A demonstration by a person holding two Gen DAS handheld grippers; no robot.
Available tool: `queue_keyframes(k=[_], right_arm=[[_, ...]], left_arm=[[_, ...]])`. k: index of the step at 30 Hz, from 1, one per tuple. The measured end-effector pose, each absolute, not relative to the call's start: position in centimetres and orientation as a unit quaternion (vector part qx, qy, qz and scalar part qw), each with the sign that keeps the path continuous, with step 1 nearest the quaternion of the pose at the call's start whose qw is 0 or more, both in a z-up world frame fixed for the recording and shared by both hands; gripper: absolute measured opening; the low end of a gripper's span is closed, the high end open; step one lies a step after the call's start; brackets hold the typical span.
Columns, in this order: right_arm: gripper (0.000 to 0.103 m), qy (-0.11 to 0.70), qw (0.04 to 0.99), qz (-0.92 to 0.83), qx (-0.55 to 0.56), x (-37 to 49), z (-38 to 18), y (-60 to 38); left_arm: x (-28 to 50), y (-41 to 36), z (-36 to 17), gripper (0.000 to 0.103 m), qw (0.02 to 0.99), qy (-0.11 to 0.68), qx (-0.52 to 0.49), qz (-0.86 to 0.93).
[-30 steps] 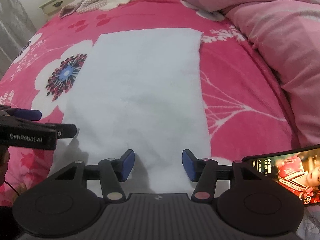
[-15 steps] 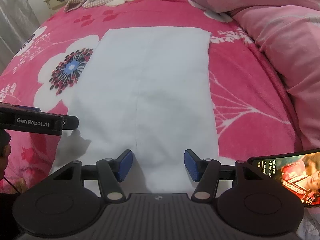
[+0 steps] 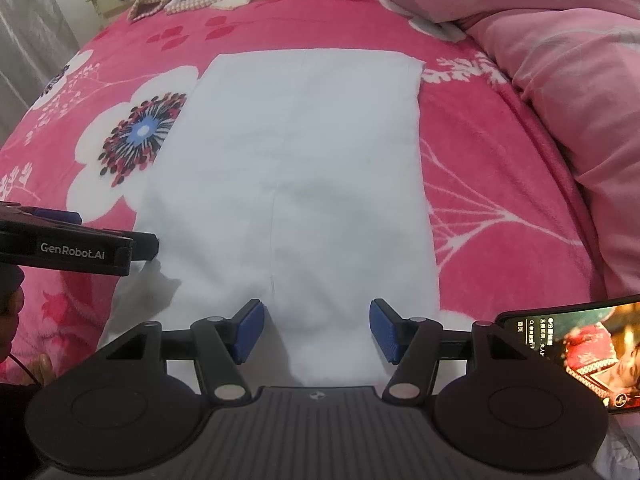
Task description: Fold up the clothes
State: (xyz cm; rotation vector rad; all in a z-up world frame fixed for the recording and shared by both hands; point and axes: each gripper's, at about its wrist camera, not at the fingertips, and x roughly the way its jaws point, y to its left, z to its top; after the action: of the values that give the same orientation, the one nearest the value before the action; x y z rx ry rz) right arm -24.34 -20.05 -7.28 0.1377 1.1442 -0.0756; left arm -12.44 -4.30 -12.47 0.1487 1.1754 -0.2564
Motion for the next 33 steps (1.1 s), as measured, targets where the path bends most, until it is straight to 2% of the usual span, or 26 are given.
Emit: queue_keyframes(k=[13, 19, 33], right_arm=[[0.062, 0.542, 0.837, -0.037, 0.064, -24.2, -7.4, -19.9], [0.062, 0.541, 0.838, -0.035, 0.064, -24.1, -7.4, -19.7], [0.064, 0.54, 0.838, -0.034, 0.065, -24.2, -7.4, -19.6]], left_arm=[[-12.4, -4.1, -13.0, 0.103, 0.82, 0.554, 0.065, -0.129], [-11.8, -2.6, -14.4, 0.103, 0.808, 0.576, 0.013, -0.124], [-12.2, -2.4, -14.6, 0.103, 0.815, 0.563, 0.013, -0.139]])
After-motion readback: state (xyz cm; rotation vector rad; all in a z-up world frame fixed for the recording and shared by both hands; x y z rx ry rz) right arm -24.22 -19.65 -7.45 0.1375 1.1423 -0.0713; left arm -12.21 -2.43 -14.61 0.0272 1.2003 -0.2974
